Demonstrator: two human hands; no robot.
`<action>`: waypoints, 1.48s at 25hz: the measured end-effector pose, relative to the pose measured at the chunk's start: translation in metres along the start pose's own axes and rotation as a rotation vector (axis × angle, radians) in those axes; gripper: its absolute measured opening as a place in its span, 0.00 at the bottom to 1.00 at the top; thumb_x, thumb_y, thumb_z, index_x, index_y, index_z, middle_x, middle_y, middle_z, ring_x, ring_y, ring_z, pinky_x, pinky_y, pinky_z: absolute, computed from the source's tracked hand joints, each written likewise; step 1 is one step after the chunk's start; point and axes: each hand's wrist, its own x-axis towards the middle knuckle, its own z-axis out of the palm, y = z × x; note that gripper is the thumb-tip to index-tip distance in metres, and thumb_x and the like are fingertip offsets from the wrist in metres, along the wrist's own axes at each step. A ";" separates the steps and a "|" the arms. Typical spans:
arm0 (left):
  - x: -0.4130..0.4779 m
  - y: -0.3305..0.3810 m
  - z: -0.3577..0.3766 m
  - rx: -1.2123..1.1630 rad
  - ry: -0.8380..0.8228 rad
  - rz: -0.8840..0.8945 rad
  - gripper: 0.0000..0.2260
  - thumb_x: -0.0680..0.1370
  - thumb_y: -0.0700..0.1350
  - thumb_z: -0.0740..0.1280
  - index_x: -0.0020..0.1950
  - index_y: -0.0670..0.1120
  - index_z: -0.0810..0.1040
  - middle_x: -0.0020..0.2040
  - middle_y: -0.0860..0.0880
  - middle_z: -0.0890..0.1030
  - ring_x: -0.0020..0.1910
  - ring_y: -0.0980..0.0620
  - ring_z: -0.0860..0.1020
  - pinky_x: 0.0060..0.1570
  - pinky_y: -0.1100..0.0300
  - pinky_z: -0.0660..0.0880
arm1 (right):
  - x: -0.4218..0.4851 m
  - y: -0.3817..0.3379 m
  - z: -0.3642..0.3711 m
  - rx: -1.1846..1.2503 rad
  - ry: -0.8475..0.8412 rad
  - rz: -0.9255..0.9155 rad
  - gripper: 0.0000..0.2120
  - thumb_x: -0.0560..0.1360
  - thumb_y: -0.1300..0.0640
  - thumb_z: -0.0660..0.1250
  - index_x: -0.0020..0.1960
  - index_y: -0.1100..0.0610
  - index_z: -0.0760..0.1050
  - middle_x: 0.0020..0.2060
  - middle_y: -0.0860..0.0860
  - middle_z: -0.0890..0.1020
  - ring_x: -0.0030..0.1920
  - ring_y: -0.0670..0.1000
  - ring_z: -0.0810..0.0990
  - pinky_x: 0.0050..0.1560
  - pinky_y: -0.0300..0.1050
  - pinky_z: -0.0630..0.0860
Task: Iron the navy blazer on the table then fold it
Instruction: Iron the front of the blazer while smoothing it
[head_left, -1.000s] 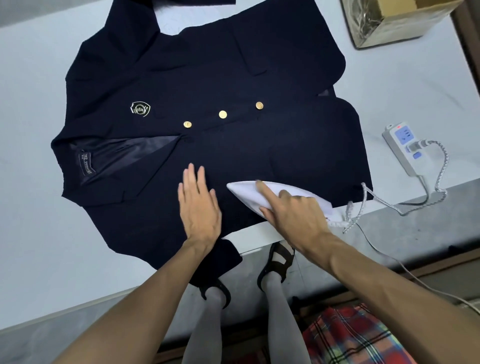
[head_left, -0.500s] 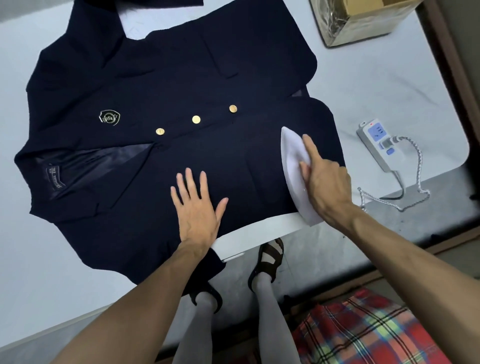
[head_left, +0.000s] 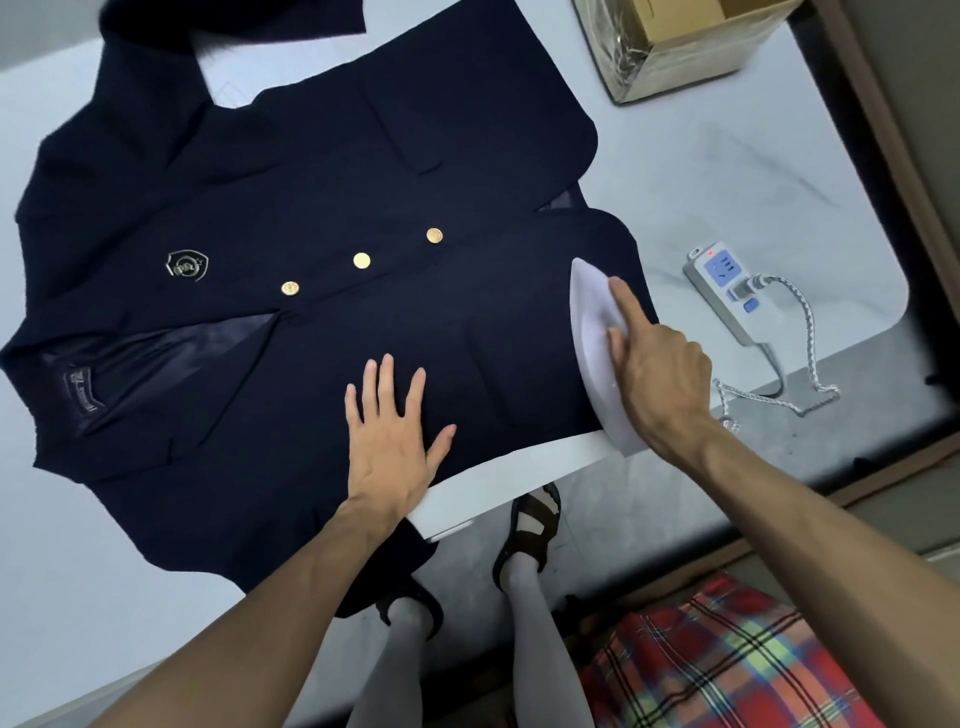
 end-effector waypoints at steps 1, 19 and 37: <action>0.002 0.003 -0.004 -0.023 0.016 -0.025 0.31 0.80 0.63 0.53 0.78 0.45 0.61 0.78 0.35 0.56 0.79 0.37 0.52 0.75 0.38 0.54 | 0.004 0.005 -0.002 0.011 0.005 0.026 0.24 0.83 0.51 0.51 0.78 0.42 0.51 0.39 0.58 0.77 0.36 0.59 0.70 0.40 0.49 0.63; 0.098 0.100 -0.025 -0.131 0.115 -0.129 0.29 0.83 0.59 0.45 0.81 0.46 0.48 0.80 0.36 0.48 0.80 0.38 0.47 0.78 0.42 0.49 | 0.029 0.043 -0.015 0.090 0.016 0.096 0.24 0.83 0.50 0.52 0.78 0.43 0.52 0.41 0.60 0.80 0.38 0.61 0.75 0.38 0.49 0.64; 0.117 0.077 -0.031 -0.140 0.126 -0.101 0.29 0.84 0.58 0.44 0.81 0.45 0.46 0.80 0.37 0.45 0.80 0.40 0.44 0.78 0.43 0.47 | 0.110 0.003 -0.037 0.144 0.062 0.065 0.24 0.83 0.51 0.52 0.78 0.43 0.54 0.46 0.62 0.80 0.49 0.65 0.77 0.45 0.51 0.64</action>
